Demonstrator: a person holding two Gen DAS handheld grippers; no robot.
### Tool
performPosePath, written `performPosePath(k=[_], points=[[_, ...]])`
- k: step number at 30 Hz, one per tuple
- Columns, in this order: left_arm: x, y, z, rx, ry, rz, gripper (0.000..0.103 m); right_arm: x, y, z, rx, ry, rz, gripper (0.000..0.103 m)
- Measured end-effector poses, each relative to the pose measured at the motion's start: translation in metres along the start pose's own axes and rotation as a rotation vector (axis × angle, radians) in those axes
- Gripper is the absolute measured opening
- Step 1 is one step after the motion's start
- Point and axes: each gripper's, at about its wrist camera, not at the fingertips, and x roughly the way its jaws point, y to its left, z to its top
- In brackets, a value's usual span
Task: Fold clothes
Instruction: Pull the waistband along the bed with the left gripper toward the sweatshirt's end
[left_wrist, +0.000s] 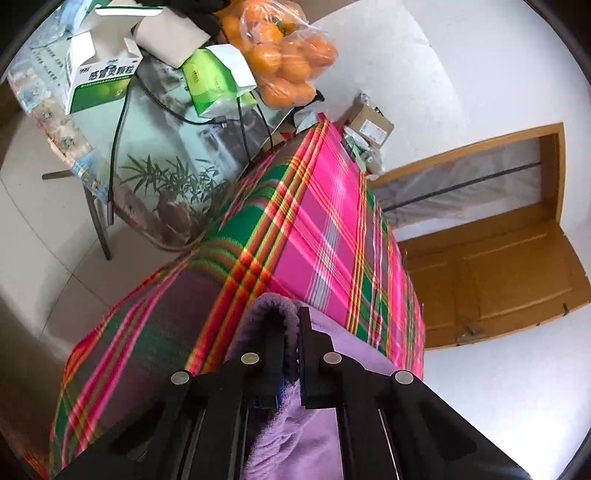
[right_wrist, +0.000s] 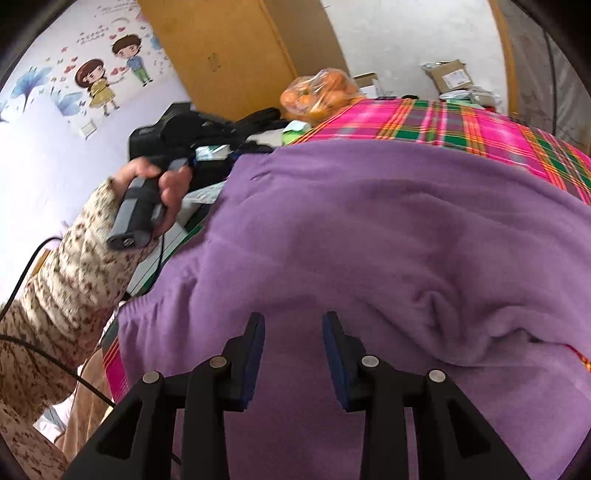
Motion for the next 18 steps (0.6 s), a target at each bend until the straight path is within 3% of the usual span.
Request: performPosePath(k=[11, 15, 18], points=[[0.006, 0.0, 0.025, 0.019, 0.001, 0.039, 0.005, 0.028, 0.049, -0.007, -0.105, 0.055, 0.11, 0.034], [0.014, 0.006, 0.021, 0.015, 0.035, 0.073, 0.005, 0.03, 0.069, -0.018, -0.157, 0.077, 0.158, 0.034], [0.013, 0.011, 0.017, 0.017, 0.065, 0.051, 0.005, 0.025, 0.082, -0.023, -0.202, 0.063, 0.169, 0.04]])
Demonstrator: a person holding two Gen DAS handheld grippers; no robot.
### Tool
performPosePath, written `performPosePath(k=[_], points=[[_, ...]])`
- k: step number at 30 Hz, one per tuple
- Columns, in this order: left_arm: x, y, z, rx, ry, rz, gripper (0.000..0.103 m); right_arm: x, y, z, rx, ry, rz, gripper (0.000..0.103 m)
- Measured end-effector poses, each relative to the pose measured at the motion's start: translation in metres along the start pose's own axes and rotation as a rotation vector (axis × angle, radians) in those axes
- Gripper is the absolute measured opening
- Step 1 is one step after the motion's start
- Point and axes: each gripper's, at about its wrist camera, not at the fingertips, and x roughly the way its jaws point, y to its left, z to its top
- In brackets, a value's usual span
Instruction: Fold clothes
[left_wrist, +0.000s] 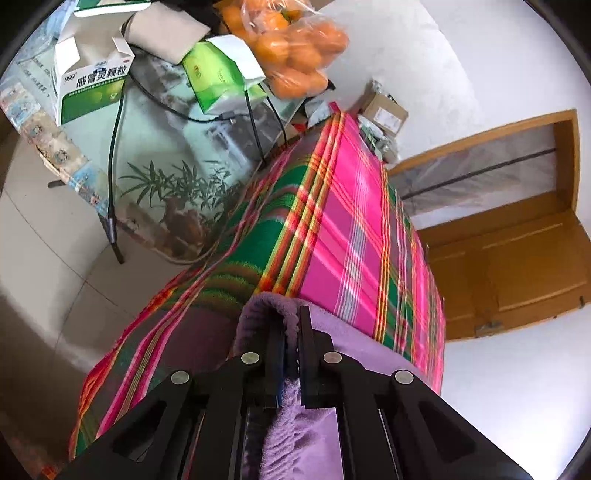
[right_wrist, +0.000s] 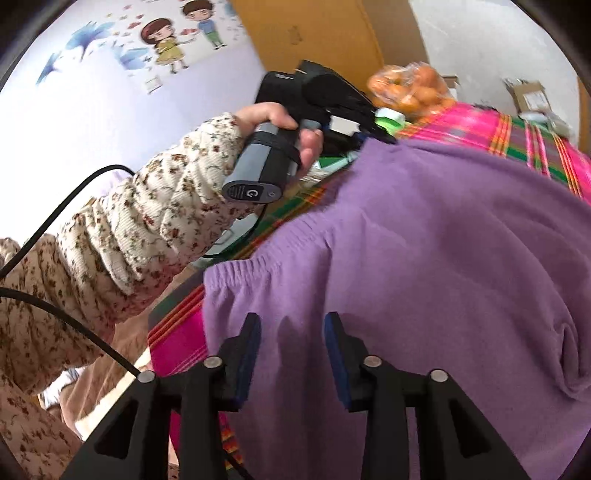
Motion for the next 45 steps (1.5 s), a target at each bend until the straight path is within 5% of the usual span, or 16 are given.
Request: performPosePath(k=[10, 18, 19, 21, 22, 34, 45], points=[[-0.008, 0.001, -0.011, 0.0, 0.069, 0.004, 0.009, 0.033, 0.052, 0.005, -0.177, 0.06, 0.014, 0.046], [-0.01, 0.001, -0.007, 0.007, 0.058, 0.004, 0.007, 0.057, 0.078, -0.005, -0.273, 0.106, -0.113, 0.047], [-0.01, 0.0, -0.006, 0.015, 0.055, 0.006, 0.007, 0.059, 0.083, -0.007, -0.292, 0.103, -0.144, 0.044], [-0.011, -0.003, -0.005, 0.03, 0.048, 0.01, 0.007, 0.062, 0.087, -0.008, -0.3, 0.086, -0.202, 0.007], [-0.011, -0.004, -0.005, 0.04, 0.047, 0.016, 0.006, 0.063, 0.088, -0.007, -0.298, 0.081, -0.217, 0.007], [-0.02, -0.017, 0.005, 0.14, 0.064, 0.059, 0.006, 0.068, 0.118, 0.017, -0.265, 0.049, -0.04, 0.003], [-0.014, -0.003, 0.001, 0.12, 0.066, 0.064, 0.007, 0.096, 0.107, 0.014, -0.174, 0.108, -0.046, 0.011]])
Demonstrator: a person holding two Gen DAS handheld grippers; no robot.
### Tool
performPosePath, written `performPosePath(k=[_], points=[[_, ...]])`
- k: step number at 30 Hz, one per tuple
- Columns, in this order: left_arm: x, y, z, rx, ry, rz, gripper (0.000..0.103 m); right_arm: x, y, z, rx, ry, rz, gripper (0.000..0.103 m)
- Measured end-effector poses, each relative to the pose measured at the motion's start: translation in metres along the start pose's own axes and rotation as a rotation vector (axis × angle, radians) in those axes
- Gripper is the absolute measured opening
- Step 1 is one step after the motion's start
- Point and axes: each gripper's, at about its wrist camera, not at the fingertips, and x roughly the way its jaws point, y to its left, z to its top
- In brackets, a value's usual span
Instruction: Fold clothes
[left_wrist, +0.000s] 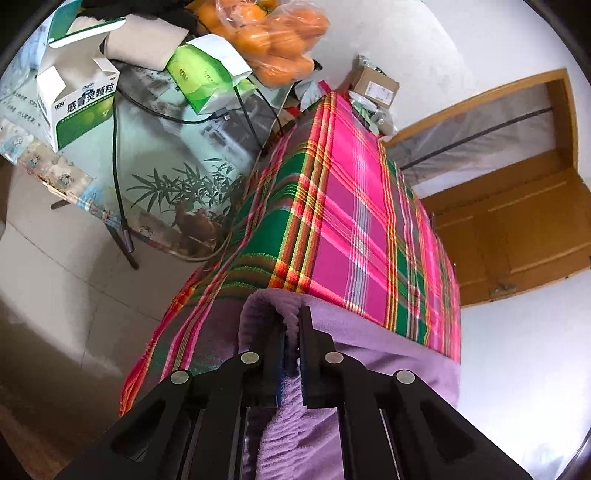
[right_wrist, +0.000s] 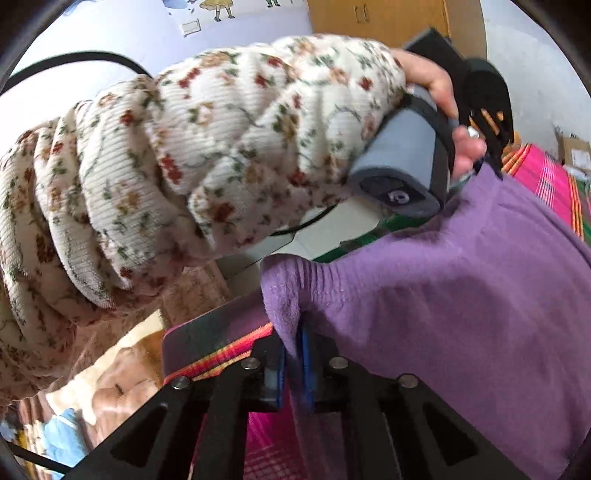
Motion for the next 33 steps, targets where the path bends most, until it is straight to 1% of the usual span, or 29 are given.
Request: performPosePath(k=[1, 3, 4, 5, 6, 8, 10, 13, 17, 18, 19, 20, 21, 24, 28, 31, 33], points=[[-0.001, -0.001, -0.001, -0.001, 0.004, 0.003, 0.008, 0.005, -0.001, 0.005, 0.008, 0.007, 0.006, 0.013], [-0.007, -0.004, -0.005, 0.009, -0.001, 0.025, 0.01, -0.003, -0.004, 0.001, 0.03, 0.002, 0.003, 0.021], [-0.012, -0.005, -0.008, 0.02, -0.008, 0.047, 0.014, -0.009, -0.006, -0.002, 0.037, -0.006, 0.004, 0.023], [-0.018, -0.006, -0.01, 0.026, -0.017, 0.064, 0.018, -0.017, -0.006, -0.005, 0.039, -0.02, 0.001, 0.025], [-0.024, -0.007, -0.013, 0.032, -0.026, 0.081, 0.02, -0.029, -0.01, -0.01, 0.042, -0.044, -0.013, 0.027], [-0.038, -0.007, -0.02, 0.036, -0.054, 0.102, 0.021, -0.051, -0.017, -0.02, 0.061, -0.09, -0.048, 0.029], [-0.058, -0.006, -0.031, 0.032, -0.094, 0.098, 0.021, -0.076, -0.035, -0.036, 0.121, -0.129, -0.111, 0.029], [-0.081, -0.006, -0.053, 0.021, -0.136, 0.074, 0.024, -0.109, -0.065, -0.062, 0.216, -0.161, -0.215, 0.03], [-0.103, -0.013, -0.094, 0.038, -0.139, 0.044, 0.024, -0.158, -0.106, -0.103, 0.359, -0.179, -0.368, 0.03], [-0.107, -0.016, -0.106, 0.051, -0.141, 0.041, 0.024, -0.173, -0.119, -0.122, 0.4, -0.185, -0.401, 0.03], [-0.112, -0.019, -0.12, 0.071, -0.144, 0.037, 0.027, -0.189, -0.132, -0.14, 0.442, -0.191, -0.434, 0.03], [-0.114, -0.022, -0.132, 0.085, -0.144, 0.037, 0.029, -0.202, -0.141, -0.151, 0.484, -0.194, -0.463, 0.03], [-0.115, -0.024, -0.146, 0.102, -0.138, 0.043, 0.029, -0.214, -0.149, -0.163, 0.527, -0.197, -0.491, 0.032], [-0.111, -0.025, -0.182, 0.133, -0.093, 0.062, 0.029, -0.228, -0.163, -0.19, 0.602, -0.179, -0.527, 0.033], [-0.106, -0.018, -0.22, 0.153, -0.049, 0.106, 0.029, -0.229, -0.157, -0.218, 0.617, -0.161, -0.518, 0.033], [-0.109, -0.006, -0.24, 0.139, -0.035, 0.116, 0.029, -0.229, -0.136, -0.226, 0.538, -0.143, -0.539, 0.034], [-0.114, 0.004, -0.25, 0.121, -0.038, 0.123, 0.029, -0.228, -0.122, -0.229, 0.481, -0.108, -0.529, 0.038]])
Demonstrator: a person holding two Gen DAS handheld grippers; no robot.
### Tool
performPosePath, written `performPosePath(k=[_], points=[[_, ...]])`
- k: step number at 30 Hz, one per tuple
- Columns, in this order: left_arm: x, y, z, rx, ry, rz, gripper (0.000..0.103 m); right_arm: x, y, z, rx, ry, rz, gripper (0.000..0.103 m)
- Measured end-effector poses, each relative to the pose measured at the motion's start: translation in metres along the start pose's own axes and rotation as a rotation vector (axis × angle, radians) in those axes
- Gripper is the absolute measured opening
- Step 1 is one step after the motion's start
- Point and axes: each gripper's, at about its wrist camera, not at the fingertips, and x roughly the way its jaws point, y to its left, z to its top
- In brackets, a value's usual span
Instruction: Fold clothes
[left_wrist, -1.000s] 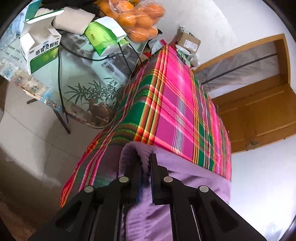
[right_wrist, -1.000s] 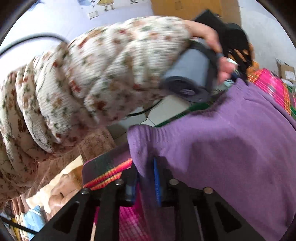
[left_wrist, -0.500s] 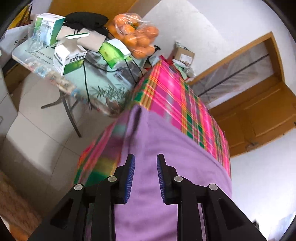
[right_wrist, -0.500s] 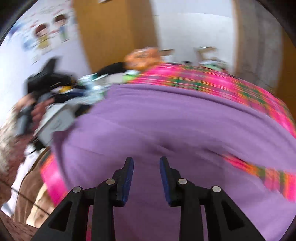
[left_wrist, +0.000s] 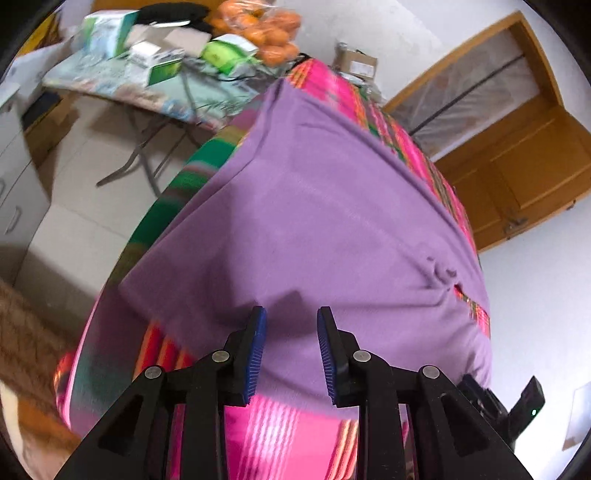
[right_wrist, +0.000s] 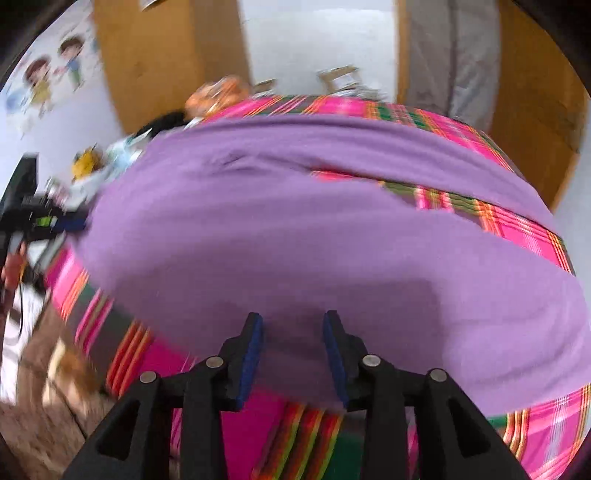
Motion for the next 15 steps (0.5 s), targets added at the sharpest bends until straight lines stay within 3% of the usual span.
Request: performPosePath(k=[4, 9, 15], points=[[-0.012, 0.014, -0.018, -0.033, -0.031, -0.019, 0.029, -0.011, 0.015, -0.003, -0.075, 0.02, 0.002, 0.038], [-0.018, 0.023, -0.027, -0.123, -0.052, -0.04, 0.029, -0.014, 0.045, 0.004, -0.149, -0.049, 0.113, 0.038], [-0.024, 0.029, -0.038, -0.237, -0.075, -0.073, 0.03, 0.01, 0.066, 0.006, -0.216, 0.004, 0.173, 0.043]])
